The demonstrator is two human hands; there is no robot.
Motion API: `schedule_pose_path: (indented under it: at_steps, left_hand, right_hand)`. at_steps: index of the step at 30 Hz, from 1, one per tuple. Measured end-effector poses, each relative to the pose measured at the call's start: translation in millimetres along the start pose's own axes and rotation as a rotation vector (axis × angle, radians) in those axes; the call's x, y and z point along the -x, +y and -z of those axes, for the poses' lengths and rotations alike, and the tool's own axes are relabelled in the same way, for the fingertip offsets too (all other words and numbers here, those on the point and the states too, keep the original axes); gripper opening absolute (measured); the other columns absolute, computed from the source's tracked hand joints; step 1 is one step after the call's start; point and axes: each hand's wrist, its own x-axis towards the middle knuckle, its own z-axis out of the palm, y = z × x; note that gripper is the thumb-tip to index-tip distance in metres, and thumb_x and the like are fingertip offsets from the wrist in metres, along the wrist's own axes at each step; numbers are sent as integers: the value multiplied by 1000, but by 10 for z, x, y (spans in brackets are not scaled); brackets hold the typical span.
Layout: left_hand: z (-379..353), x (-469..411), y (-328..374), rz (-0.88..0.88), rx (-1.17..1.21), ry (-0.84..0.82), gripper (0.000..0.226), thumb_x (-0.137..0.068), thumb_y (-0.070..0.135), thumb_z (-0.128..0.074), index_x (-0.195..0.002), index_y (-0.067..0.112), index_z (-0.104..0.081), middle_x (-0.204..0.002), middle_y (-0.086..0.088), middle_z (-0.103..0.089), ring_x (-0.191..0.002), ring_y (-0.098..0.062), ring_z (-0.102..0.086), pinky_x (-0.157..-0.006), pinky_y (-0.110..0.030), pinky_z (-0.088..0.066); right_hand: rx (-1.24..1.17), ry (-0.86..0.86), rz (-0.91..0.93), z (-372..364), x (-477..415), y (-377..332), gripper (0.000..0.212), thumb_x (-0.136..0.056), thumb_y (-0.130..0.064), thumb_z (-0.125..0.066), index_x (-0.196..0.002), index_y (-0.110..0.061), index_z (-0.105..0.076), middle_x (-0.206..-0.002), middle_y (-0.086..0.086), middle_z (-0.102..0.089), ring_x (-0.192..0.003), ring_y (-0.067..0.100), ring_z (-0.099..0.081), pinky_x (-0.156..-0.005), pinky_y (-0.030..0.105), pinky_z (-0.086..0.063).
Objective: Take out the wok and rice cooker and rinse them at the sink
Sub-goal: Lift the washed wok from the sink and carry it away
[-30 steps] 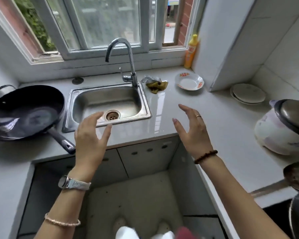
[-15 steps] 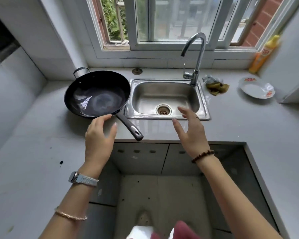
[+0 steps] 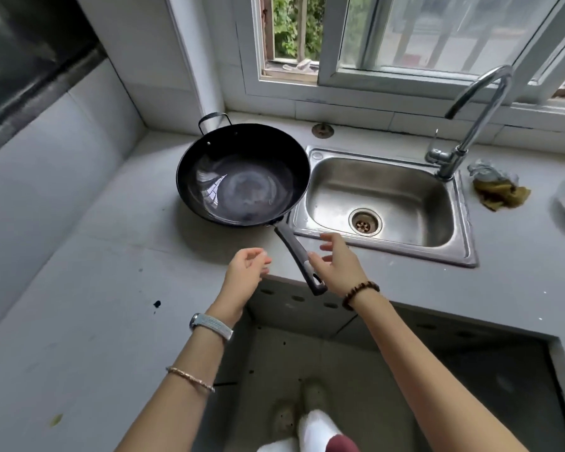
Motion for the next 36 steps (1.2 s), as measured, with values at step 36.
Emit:
schedule_pose_path:
  at_steps: [36]
  left_hand:
    - [-963,-865,237,385,319,126,18,-89,12,-57,-72,9,-54,-52,-1,-53,-49,-14,-62,-55,-25,-50]
  right_hand:
    - [-120,-199,-270,-457,-680,104,16,-87,-27,-58,-73,-22,-51,-70,0,-60,-57,15,-57,-50,25,-47]
